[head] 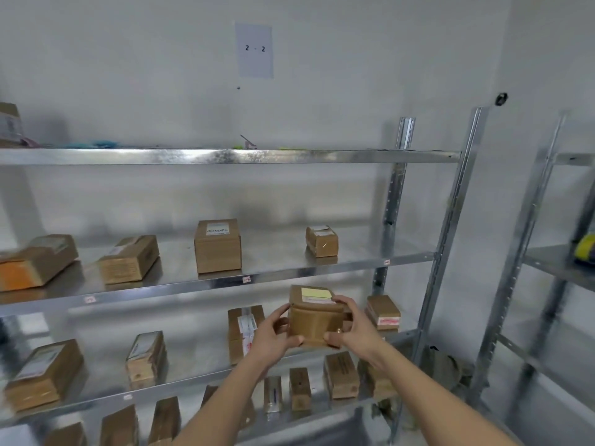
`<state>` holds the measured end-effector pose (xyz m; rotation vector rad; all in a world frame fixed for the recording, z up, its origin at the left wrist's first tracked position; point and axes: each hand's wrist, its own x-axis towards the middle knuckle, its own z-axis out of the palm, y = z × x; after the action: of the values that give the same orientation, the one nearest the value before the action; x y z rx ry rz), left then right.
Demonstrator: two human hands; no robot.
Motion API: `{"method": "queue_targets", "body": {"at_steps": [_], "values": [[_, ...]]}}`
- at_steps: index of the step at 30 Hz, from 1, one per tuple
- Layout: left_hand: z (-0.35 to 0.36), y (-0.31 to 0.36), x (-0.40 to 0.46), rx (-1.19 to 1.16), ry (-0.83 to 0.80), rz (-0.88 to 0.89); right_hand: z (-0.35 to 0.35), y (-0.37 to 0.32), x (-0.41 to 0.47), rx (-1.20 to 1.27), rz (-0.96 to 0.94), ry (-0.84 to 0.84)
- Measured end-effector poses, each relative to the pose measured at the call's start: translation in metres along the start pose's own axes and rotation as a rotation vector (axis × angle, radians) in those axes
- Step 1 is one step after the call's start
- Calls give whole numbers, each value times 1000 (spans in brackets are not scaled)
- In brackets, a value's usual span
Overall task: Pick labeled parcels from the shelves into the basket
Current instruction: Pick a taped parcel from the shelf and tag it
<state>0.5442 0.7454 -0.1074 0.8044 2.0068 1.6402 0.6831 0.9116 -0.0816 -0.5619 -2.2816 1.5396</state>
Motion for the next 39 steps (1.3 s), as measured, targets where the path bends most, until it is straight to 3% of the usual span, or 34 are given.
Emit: {"method": "queue_targets", "body": {"at_steps": [8,18,24,32,39], "values": [[-8,12,-100,-25,143,-60,47,-11,-73,-61,-37,77],[-116,-6,-211,5,285,-95,170,-62,-110,-231,-156,-173],[-216,-21,-283,-79,457,-132,281,-116,-128,-282,-241,-314],[-378,-48,-397,-187,625,-210,478,-189,-180,-349,-275,-515],[-511,-100,-486,-197,682,-277,635,-233,-231,-391,-300,-589]]}}
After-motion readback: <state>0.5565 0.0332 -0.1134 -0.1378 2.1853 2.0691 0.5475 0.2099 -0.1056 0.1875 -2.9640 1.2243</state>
